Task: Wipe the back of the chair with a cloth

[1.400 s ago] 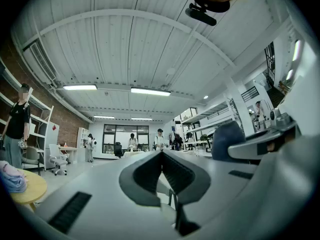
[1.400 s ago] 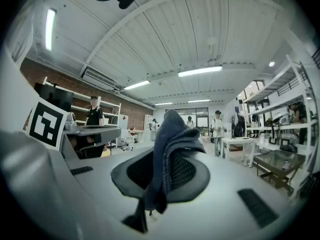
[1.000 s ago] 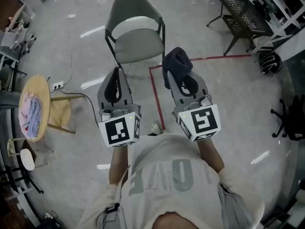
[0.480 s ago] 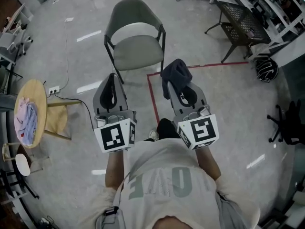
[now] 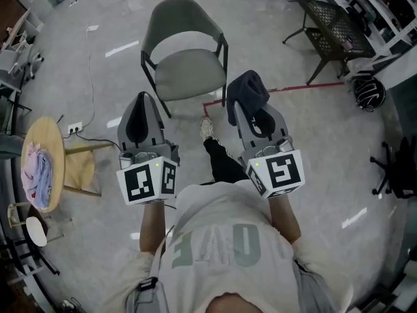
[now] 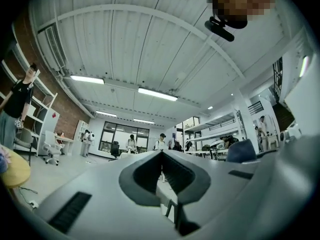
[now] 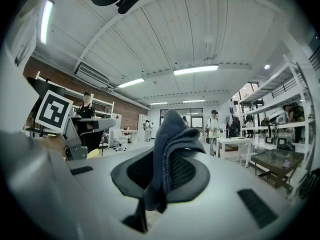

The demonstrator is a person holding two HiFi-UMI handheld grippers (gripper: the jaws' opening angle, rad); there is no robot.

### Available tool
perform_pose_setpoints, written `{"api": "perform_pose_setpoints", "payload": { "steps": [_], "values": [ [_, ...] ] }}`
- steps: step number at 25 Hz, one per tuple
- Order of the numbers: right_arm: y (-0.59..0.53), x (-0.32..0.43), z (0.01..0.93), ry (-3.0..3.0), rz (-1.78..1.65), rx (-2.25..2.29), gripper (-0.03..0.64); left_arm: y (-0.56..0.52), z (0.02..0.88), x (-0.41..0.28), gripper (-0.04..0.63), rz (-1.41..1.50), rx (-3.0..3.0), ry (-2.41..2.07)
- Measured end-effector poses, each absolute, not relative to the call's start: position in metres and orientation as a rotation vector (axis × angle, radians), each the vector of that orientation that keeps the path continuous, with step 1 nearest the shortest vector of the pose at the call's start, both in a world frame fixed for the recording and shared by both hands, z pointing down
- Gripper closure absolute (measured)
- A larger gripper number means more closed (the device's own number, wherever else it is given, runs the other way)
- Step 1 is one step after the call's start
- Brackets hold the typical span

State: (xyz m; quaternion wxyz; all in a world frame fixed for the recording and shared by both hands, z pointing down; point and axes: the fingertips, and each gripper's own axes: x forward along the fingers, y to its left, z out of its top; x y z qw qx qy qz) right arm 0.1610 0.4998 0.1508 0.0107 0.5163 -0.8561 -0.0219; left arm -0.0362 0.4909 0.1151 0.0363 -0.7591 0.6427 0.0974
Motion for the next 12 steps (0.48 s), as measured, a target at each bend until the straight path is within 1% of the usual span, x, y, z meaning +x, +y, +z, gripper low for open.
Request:
{"api": "perform_pose_setpoints", "payload": {
  "steps": [6, 12],
  "values": [
    [0.428, 0.154, 0.173, -2.715, 0.027, 1.592, 0.560, 0.433, 0.131, -0.037, 0.580, 0.227, -2.334, 1.983],
    [0.326, 0.143, 0.173, -2.756, 0.016, 1.526, 0.560, 0.337, 0.130, -0.041, 0.580, 0.227, -2.284, 2.011]
  ]
}}
